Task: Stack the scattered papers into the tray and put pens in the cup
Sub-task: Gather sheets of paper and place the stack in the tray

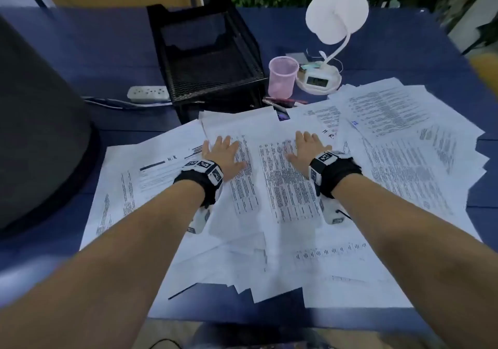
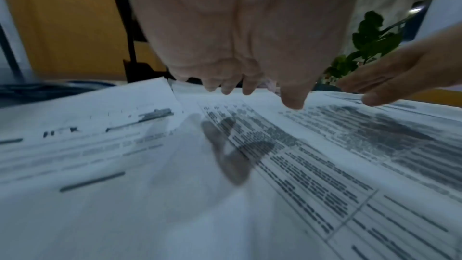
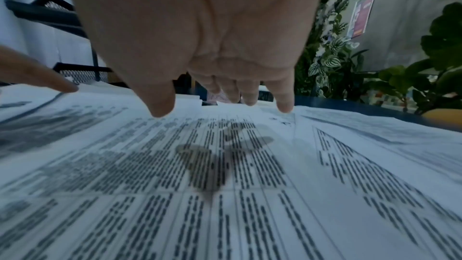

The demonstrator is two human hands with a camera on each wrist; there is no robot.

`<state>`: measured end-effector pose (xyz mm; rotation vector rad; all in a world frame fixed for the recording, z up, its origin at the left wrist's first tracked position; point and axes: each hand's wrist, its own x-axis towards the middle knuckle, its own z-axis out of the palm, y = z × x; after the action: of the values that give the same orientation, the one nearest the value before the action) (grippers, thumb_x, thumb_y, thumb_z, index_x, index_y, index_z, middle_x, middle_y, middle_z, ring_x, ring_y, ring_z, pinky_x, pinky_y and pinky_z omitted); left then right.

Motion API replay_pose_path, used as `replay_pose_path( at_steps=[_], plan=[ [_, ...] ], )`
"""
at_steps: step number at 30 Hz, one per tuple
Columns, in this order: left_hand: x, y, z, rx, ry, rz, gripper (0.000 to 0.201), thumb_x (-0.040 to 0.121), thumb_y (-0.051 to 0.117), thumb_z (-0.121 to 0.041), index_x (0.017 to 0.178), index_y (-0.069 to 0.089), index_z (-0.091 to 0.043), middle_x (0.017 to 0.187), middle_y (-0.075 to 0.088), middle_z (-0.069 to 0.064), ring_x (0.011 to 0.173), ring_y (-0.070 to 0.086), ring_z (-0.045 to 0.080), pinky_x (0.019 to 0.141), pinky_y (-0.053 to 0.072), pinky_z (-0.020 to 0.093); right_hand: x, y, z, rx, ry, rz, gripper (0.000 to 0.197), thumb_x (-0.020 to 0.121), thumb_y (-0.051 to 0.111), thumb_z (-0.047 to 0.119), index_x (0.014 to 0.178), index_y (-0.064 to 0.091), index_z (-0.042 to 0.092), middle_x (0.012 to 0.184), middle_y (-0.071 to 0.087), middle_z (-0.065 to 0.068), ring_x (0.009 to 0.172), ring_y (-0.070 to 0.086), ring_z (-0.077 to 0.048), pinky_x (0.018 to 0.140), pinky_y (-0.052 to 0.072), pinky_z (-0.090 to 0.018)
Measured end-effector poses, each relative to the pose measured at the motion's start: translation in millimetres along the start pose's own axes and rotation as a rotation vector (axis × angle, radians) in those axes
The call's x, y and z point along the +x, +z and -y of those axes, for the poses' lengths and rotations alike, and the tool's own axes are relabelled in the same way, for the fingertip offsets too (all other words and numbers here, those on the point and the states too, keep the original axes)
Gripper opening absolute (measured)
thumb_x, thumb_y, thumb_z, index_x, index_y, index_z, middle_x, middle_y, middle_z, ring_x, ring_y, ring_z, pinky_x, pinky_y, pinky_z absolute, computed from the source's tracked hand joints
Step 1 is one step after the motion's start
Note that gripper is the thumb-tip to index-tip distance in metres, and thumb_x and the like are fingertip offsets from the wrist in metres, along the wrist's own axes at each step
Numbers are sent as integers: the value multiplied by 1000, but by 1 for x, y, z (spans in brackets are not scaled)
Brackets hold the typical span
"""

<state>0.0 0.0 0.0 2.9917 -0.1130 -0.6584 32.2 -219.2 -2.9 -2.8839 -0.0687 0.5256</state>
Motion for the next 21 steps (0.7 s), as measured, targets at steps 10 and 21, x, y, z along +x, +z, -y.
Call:
replay_pose_path(
  at_steps=[10, 21],
  plan=[
    [19, 17, -2, -69, -8, 199, 109, 75, 72, -52, 153, 3, -19, 159, -2, 12, 146, 5, 30, 116, 16, 44, 17, -11, -25, -182, 241, 139, 79, 77, 66, 54, 131, 31, 8, 130, 42, -15, 118, 46, -29, 89, 40, -33],
    [36, 13, -19, -98, -30, 75, 83, 78, 53, -68, 141, 36, -17, 150, 31, 7, 133, 36, 29, 109, 32, 47, 22, -7, -28, -230, 249, 116, 84, 78, 58, 63, 133, 33, 4, 131, 42, -13, 120, 44, -28, 95, 36, -34]
  ],
)
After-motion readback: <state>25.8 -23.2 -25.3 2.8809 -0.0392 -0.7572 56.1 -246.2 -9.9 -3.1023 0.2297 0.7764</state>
